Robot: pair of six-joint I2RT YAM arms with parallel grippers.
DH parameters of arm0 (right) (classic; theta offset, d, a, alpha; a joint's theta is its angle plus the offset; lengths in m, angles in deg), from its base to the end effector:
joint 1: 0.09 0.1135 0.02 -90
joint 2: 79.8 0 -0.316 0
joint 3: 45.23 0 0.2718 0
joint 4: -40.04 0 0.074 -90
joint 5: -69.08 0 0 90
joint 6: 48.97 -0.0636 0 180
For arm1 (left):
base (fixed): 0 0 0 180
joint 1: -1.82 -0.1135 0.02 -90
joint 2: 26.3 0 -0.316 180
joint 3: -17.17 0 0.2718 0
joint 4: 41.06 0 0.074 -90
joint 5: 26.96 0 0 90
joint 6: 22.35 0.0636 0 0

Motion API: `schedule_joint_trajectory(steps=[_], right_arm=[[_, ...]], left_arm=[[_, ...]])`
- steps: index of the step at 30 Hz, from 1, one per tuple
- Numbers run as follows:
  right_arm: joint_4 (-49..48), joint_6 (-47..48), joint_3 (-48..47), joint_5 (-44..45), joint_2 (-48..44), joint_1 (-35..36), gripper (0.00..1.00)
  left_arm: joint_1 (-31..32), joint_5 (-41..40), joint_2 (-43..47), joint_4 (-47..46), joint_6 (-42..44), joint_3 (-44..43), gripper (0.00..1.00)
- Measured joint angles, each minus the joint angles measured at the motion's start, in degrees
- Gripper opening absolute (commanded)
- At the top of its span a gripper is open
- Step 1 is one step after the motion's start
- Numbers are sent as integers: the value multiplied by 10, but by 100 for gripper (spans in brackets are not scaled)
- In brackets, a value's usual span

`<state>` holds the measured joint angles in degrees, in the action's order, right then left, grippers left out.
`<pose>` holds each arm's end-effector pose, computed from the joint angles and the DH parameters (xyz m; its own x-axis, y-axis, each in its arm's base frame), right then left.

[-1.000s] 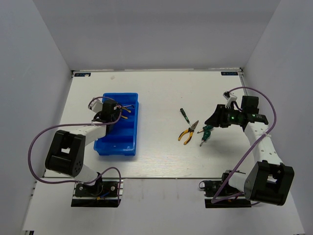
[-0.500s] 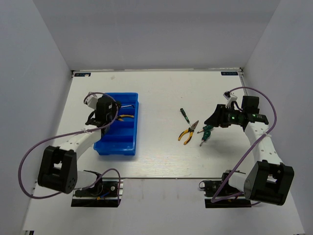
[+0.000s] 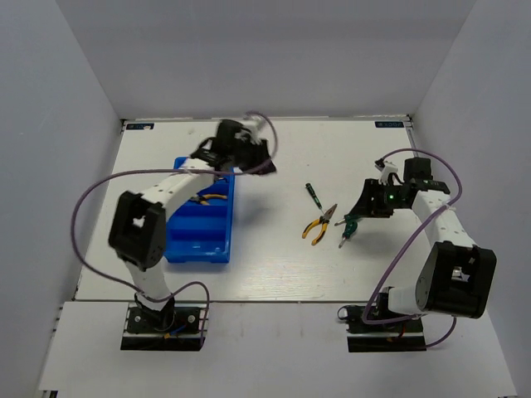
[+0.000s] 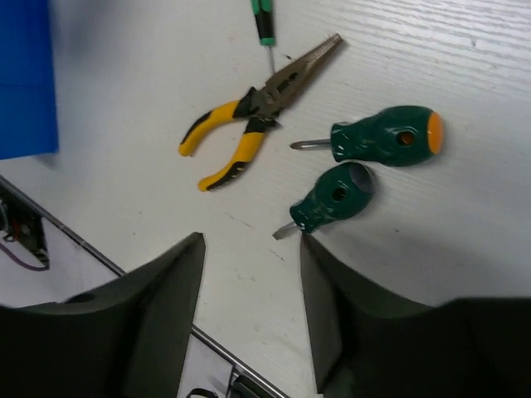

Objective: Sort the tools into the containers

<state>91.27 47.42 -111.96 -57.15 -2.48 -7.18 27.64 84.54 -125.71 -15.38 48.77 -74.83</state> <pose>0.2795 0.0031 0.2614 -0.8495 0.0152 -0.5273 -0.2737 0.8419 0.4652 0.3974 -0.2182 0.3175 -0.6856 -0.0027 -0.7280 0.4859 0.7429 -0.4604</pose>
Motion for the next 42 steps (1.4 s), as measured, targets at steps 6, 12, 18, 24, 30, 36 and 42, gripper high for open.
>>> schedule_joint_trajectory(steps=[6,12,18,24,30,36,42], right_arm=[[0,-29,0,71,0,1,0],[-13,-62,0,132,-9,0,20],[-13,-67,0,145,-9,0,20],[-13,-71,0,147,-10,-5,20],[-13,-74,0,137,-12,-12,20],[-13,-75,0,128,-16,-19,20],[-13,-76,0,118,-17,-23,35]], left_arm=[[134,39,-130,122,120,-54,62],[220,11,-161,148,199,-89,56],[270,-50,-183,136,241,-134,53],[287,-134,-250,145,259,-191,51],[290,-189,-297,172,259,-221,48],[291,-196,-304,193,262,-231,37],[295,-204,-306,213,269,-236,4]])
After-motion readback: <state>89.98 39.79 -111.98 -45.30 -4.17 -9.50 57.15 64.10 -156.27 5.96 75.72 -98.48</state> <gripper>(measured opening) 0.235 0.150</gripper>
